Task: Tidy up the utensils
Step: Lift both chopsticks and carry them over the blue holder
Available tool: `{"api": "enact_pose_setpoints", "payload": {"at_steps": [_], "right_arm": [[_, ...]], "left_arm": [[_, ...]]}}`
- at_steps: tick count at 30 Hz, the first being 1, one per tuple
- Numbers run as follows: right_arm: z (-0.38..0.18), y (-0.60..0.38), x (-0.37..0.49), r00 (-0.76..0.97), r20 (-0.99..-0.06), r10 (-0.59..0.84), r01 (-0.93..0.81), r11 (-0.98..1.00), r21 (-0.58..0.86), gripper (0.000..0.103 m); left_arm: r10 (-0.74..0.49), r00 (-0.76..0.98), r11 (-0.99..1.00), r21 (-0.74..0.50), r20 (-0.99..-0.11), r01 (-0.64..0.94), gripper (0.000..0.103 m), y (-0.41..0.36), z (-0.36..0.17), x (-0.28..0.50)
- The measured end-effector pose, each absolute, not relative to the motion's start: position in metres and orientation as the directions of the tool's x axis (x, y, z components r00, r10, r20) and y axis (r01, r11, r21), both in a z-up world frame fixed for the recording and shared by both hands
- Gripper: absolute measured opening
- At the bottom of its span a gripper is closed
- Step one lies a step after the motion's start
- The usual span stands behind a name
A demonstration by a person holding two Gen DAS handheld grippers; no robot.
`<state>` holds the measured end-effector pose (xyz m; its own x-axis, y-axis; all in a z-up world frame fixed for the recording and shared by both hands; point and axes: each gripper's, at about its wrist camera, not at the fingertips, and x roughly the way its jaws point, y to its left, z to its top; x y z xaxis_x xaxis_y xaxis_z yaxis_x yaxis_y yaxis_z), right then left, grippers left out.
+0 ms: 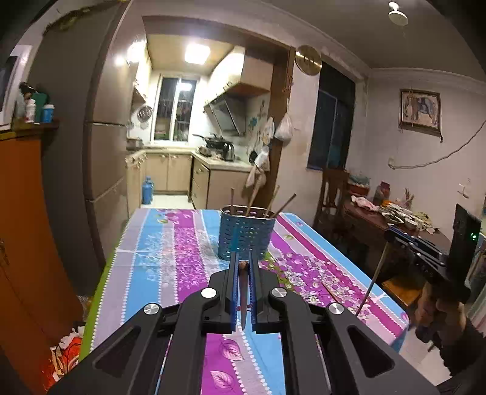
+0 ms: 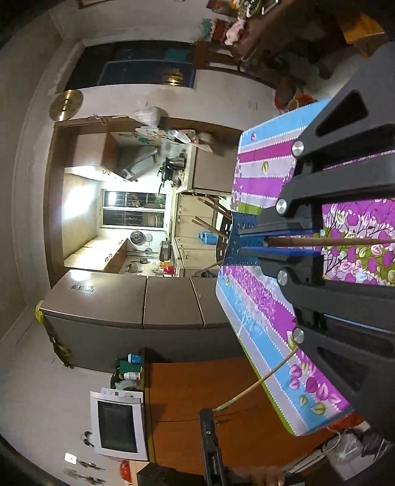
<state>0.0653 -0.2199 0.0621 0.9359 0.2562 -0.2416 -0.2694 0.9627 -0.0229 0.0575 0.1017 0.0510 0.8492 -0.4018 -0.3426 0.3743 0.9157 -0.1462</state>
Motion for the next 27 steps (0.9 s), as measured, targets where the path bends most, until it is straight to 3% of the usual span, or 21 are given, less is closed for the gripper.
{"api": "enact_pose_setpoints", "payload": {"at_steps": [9, 16, 27], "right_arm": [[0.062, -0.226, 0.085, 0.919, -0.27, 0.289, -0.286, 0.957, 0.05, 0.005], [0.068, -0.219, 0.09, 0.919, -0.264, 0.294, -0.298, 0.954, 0.028, 0.005], [0.109, -0.213, 0.13, 0.918, -0.225, 0.326, -0.328, 0.944, 0.03, 0.005]], "left_arm": [[-0.42, 0.819, 0.905, -0.119, -0.391, 0.408, 0.007, 0.084, 0.054, 0.08], [-0.43, 0.788, 0.899, -0.132, -0.441, 0.417, 0.007, 0.079, 0.045, 0.097], [-0.476, 0.765, 0.873, -0.128, -0.434, 0.471, 0.007, 0.057, 0.072, 0.129]]}}
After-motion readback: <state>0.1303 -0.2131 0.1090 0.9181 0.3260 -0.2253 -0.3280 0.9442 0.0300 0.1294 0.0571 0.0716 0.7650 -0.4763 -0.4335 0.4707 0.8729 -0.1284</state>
